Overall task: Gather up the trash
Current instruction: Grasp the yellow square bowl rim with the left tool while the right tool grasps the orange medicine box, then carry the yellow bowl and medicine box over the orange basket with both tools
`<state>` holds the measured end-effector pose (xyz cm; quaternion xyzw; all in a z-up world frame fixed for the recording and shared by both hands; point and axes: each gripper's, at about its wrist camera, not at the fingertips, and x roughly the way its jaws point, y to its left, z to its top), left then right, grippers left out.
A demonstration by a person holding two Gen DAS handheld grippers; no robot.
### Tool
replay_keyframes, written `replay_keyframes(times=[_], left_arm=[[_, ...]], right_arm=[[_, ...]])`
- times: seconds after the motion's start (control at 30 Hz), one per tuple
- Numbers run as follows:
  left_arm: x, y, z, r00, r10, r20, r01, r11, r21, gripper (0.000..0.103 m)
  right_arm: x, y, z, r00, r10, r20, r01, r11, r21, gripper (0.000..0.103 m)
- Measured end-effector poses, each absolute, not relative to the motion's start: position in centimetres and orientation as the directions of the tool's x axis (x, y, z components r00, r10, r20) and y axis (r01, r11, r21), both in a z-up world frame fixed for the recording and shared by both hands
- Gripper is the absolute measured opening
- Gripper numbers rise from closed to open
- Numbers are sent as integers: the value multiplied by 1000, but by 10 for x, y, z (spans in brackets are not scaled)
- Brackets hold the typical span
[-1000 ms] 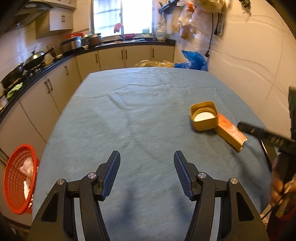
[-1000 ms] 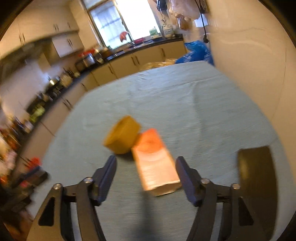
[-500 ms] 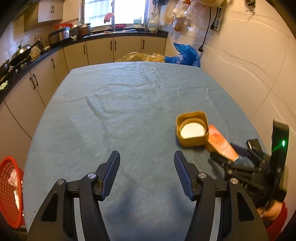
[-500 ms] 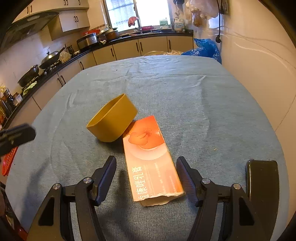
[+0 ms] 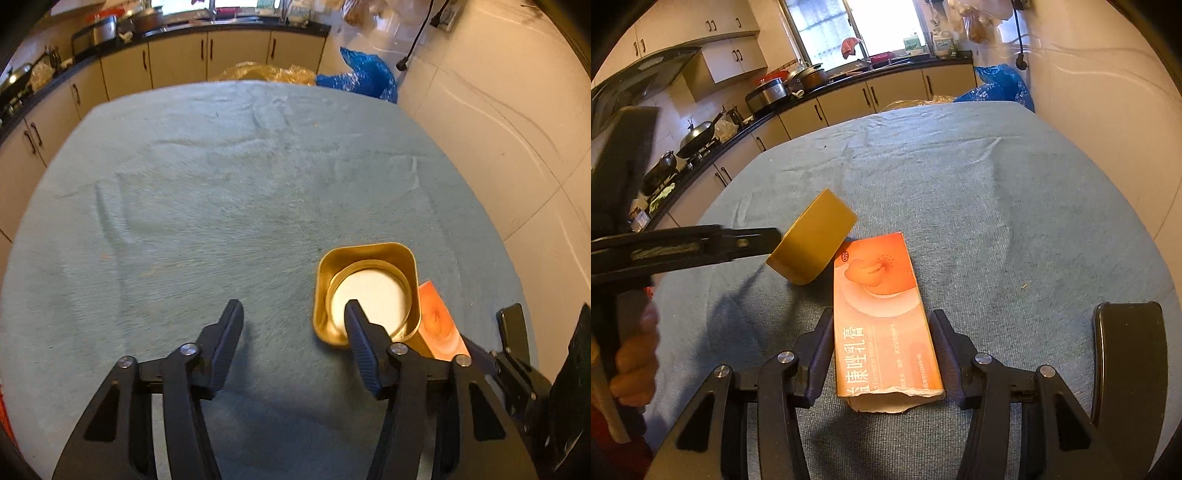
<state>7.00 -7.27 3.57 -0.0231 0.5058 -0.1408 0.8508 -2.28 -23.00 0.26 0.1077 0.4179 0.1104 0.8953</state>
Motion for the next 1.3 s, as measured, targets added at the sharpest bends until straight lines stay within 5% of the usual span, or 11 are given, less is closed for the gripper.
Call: replay_keyframes(times=[0.3, 1.3], left_arm=[[81, -87, 16, 390, -317, -865, 225, 943, -244, 11], [-27, 23, 48, 626, -148, -766, 63, 988, -140, 5]], right_arm=[[-22, -233, 3, 631, 303, -714, -110, 946, 304, 55], [-37, -219, 17, 671, 293, -681, -124, 950, 286, 52]])
